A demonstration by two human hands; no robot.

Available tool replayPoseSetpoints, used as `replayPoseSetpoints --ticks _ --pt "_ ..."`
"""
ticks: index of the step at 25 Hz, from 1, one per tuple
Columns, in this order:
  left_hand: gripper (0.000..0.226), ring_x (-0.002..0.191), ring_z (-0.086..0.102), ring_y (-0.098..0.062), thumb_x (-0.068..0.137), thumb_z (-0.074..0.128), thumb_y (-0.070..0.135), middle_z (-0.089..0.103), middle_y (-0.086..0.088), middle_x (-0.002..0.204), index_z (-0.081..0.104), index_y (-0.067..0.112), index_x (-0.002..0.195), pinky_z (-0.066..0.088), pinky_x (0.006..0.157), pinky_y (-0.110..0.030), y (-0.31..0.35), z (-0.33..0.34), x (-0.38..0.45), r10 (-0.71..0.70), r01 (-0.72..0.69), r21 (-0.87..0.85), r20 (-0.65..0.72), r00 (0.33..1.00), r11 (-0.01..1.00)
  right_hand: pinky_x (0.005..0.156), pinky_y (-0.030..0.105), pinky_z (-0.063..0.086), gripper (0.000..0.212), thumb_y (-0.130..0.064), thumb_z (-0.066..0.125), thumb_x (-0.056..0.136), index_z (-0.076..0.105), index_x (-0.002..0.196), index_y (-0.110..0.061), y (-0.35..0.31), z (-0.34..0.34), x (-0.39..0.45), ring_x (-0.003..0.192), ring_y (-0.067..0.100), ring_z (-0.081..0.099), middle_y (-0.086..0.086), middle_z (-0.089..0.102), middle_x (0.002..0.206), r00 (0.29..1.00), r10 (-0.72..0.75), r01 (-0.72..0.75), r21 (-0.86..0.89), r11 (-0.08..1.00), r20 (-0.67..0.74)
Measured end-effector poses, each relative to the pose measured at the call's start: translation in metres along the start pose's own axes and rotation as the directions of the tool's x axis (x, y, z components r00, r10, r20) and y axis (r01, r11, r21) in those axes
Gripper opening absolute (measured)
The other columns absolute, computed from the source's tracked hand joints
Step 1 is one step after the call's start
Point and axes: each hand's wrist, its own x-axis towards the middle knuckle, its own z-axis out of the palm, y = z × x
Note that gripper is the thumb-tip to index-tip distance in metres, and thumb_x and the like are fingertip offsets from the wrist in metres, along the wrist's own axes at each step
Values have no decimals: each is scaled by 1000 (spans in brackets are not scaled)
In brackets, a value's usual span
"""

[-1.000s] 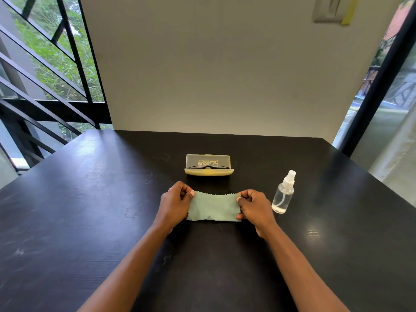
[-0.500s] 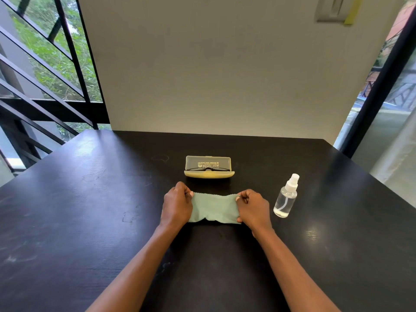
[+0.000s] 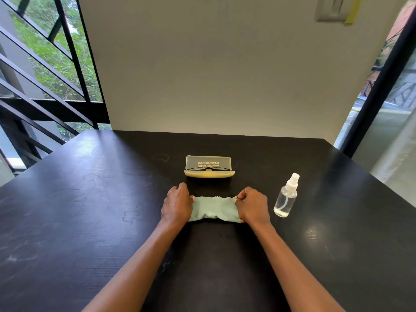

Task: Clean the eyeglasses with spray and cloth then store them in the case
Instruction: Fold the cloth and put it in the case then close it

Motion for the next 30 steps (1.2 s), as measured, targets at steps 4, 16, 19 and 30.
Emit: replayPoseSetpoints --ticks 4,16,19,30 --pt "22 74 45 -18 90 55 33 51 -4 92 45 15 82 36 61 -32 -4 -7 -2 -44 44 9 -16 999 999 73 41 54 8 -9 59 85 55 82 -16 5 -6 1 81 27 63 10 62 91 999 32 -31 91 995 -7" --pt "47 137 1 -34 85 31 67 1 3 149 24 58 130 14 108 -59 -49 -15 -11 109 -265 274 475 873 924 95 35 30 43 -50 49 89 45 130 -39 30 -25 -16 113 18 31 -8 39 126 896 -226 366 -347 863 383" --pt "49 138 -1 -36 85 32 67 0 1 150 21 58 132 12 109 -61 -53 -21 -10 88 -246 257 505 859 935 97 37 29 44 -50 48 90 43 132 -39 34 -29 -16 114 19 30 -8 38 129 896 -221 366 -360 858 384" --pt "6 99 46 -11 92 47 31 54 10 104 41 33 92 30 84 -25 -47 -25 -32 635 -673 108 252 730 732 83 32 41 12 -32 57 85 59 97 -29 26 -34 -29 89 6 43 -14 59 97 801 -486 581 -253 774 351"
